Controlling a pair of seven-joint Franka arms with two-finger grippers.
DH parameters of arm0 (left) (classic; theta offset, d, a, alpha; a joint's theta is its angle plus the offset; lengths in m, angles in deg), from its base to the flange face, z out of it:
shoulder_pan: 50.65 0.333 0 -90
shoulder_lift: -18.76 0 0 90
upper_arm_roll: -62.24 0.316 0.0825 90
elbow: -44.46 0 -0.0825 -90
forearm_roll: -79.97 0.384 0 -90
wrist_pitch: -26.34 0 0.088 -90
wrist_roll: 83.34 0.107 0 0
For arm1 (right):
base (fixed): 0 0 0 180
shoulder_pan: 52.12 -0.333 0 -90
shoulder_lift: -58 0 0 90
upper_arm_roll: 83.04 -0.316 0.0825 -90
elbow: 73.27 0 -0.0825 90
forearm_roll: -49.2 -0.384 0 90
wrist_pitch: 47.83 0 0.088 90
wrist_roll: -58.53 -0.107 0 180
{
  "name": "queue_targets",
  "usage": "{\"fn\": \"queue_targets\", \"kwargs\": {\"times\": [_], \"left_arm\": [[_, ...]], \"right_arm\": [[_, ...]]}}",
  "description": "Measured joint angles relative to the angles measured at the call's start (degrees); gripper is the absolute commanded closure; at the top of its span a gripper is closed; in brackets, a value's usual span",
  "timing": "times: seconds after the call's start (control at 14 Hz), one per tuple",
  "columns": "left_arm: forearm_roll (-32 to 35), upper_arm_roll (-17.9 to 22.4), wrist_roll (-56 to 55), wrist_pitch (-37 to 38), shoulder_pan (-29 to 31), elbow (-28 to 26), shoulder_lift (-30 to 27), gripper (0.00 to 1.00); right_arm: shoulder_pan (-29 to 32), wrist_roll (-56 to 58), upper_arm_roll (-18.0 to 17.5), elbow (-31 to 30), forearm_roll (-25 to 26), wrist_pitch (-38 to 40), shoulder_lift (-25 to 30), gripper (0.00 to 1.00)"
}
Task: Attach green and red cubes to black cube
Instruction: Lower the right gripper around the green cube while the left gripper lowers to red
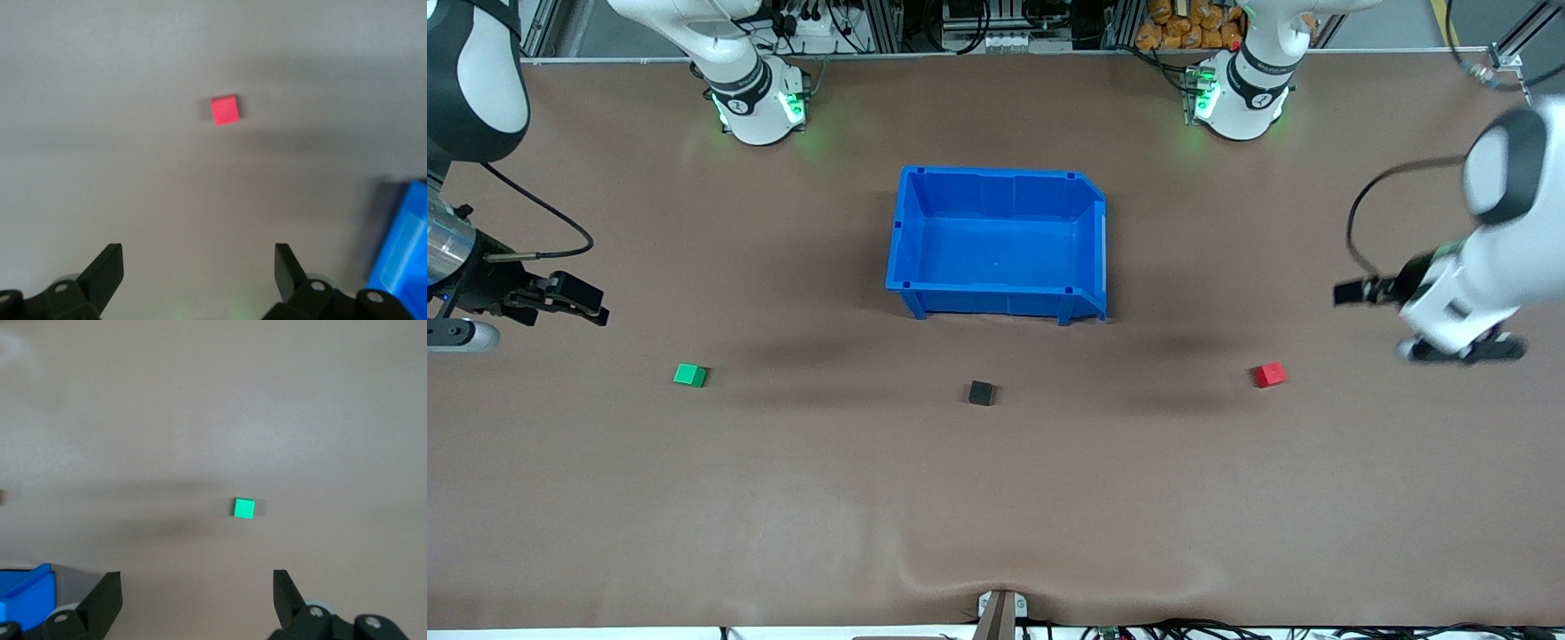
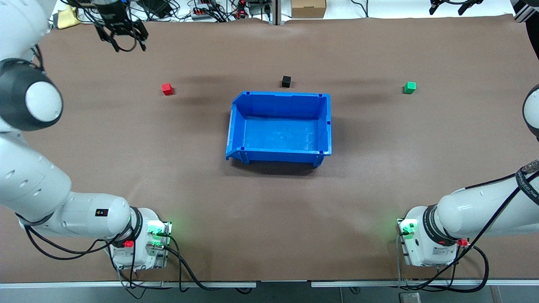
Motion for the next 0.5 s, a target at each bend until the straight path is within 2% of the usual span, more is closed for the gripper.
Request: {"fn": "queue_targets", "kwargs": {"times": [0.14, 0.5], "left_arm": [[0.00, -0.19, -0.11, -3.29, -0.11, -0.16, 3.98, 0.00], [0.00, -0.19, -0.18, -11.54, -0.04, -0.72, 9.18, 0.00]], "right_arm": [[0.00, 0.00, 0.00, 0.00, 0.00, -0.06, -0.13, 0.00], [0.01, 0.00, 0.04, 0.00, 0.00, -0.06, -0.18, 0.00]]}}
